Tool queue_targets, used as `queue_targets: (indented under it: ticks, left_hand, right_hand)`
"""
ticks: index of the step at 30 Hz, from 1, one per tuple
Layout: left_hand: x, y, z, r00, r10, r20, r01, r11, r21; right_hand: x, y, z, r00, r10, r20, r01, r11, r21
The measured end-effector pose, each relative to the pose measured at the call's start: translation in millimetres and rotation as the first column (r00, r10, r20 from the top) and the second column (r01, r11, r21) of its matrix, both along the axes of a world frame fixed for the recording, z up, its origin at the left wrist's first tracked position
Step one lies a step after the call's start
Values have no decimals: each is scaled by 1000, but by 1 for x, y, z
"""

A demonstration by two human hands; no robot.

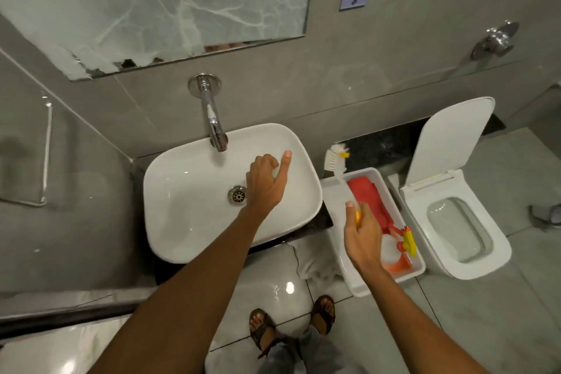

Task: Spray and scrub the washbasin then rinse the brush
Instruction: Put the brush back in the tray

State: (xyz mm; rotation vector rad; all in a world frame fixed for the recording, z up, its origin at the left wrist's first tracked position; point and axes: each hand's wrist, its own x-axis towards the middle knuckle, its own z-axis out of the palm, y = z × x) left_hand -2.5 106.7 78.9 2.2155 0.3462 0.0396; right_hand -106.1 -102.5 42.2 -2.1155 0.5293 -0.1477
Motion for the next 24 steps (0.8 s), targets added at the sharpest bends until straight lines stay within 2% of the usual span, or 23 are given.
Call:
queue_targets:
  ticks: [3,9,13,20,24]
  left_hand:
    - [0,-40,-21,984,-158,77,152,986,74]
    - [5,-93,-76,908,-416,-51,409,856,316]
    - [5,-100,-96,905,-425,-16,391,817,424]
    - [9,-103,-104,903,-429,-10,400,834,379]
    - [11,-104,-110,909,-417,14,382,845,374]
  right_hand:
    - [1,-32,-29,993,-75,-88,73,997,-19]
    - [8,-60,-104,957,-35,-287,27,999,-34]
    - [13,-65,-143,935,48,-351,-54,999,-7]
    - [28,-78,-196,896,147,-419,-169,986,-15]
    - [39,-78,-214,901,165,-401,-189,982,-20]
